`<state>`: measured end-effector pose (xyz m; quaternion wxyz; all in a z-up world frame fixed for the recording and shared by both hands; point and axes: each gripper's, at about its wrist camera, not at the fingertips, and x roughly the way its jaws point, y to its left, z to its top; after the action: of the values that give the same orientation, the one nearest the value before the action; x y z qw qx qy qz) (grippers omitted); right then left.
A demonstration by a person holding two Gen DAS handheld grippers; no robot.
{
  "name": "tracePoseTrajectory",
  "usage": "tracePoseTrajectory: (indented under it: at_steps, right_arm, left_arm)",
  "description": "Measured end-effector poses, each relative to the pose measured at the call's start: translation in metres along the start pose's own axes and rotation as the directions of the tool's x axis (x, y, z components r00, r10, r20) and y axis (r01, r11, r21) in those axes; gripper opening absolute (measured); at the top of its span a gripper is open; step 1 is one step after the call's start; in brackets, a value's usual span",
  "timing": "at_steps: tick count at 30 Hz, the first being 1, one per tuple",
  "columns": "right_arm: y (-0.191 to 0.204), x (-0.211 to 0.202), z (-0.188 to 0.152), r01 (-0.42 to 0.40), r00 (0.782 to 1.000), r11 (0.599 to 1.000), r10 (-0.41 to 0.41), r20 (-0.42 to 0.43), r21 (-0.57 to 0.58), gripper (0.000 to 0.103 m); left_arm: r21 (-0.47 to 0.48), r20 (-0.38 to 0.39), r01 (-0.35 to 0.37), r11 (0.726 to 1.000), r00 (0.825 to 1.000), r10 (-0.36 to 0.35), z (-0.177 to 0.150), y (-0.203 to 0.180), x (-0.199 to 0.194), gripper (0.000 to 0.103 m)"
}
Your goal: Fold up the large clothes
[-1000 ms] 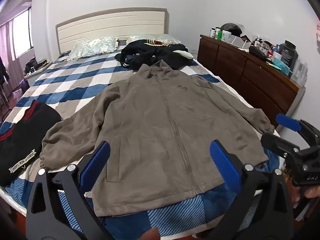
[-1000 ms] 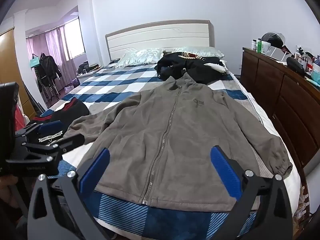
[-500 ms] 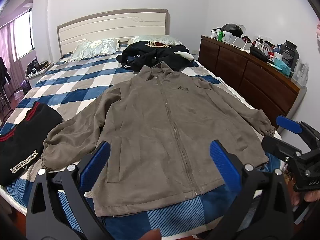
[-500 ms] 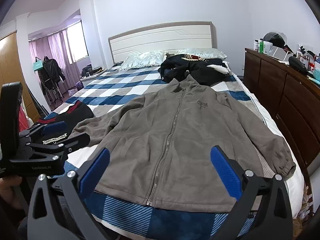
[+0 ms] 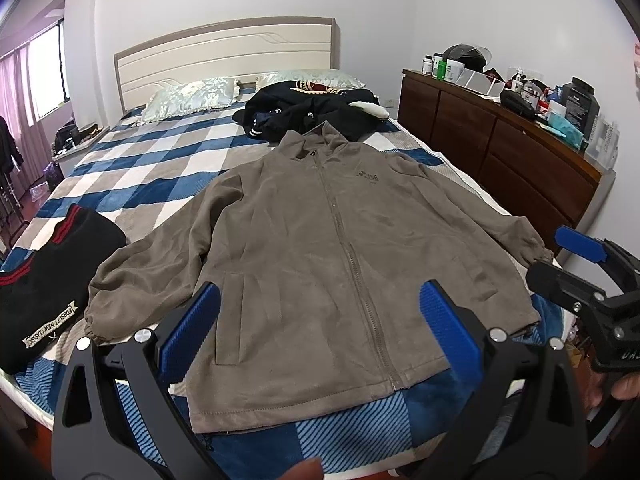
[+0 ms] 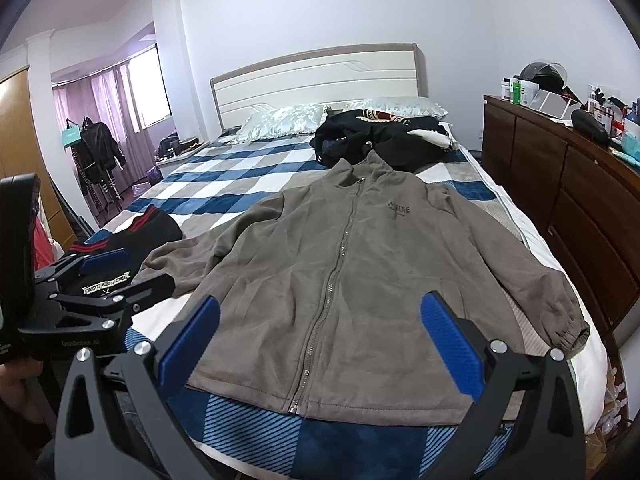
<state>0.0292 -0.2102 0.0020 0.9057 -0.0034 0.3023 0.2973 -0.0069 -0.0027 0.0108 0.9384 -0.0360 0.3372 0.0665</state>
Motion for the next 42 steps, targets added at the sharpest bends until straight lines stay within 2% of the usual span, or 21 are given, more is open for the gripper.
tracePoseTrajectory:
  at_steps: [16,17,32,40,42]
  right_arm:
    - [-0.007,0.005,0.000,-0.026,1.000,1.000,0.025,0.004,0.016,0.099]
    - [-0.008,0.005,0.000,-0.024,1.000,1.000,0.024,0.004,0.015,0.099]
    - [-0.010,0.005,-0.002,-0.041,0.999,0.999,0.041,0.019,-0.007,0.099]
    - [-0.029,0.008,-0.009,-0.050,0.998,0.998,0.048,0.036,0.046,0.099]
    - [-0.041,0.009,-0.012,-0.030,0.998,0.997,0.026,0.048,0.064,0.099]
  left_arm:
    - [0.016,0.001,-0.006,1.000,1.000,0.006,-0.009,0.005,0.000,0.098]
    - [0.012,0.001,-0.005,1.000,1.000,0.005,-0.001,0.005,-0.001,0.098]
    - [0.023,-0.005,-0.002,1.000,1.000,0.002,0.001,-0.003,0.002,0.098]
    - [0.037,-0.020,0.009,0.999,1.000,-0.009,0.003,-0.014,0.009,0.098]
    - [0.040,-0.025,0.019,0.999,1.000,-0.018,0.002,-0.018,0.014,0.098]
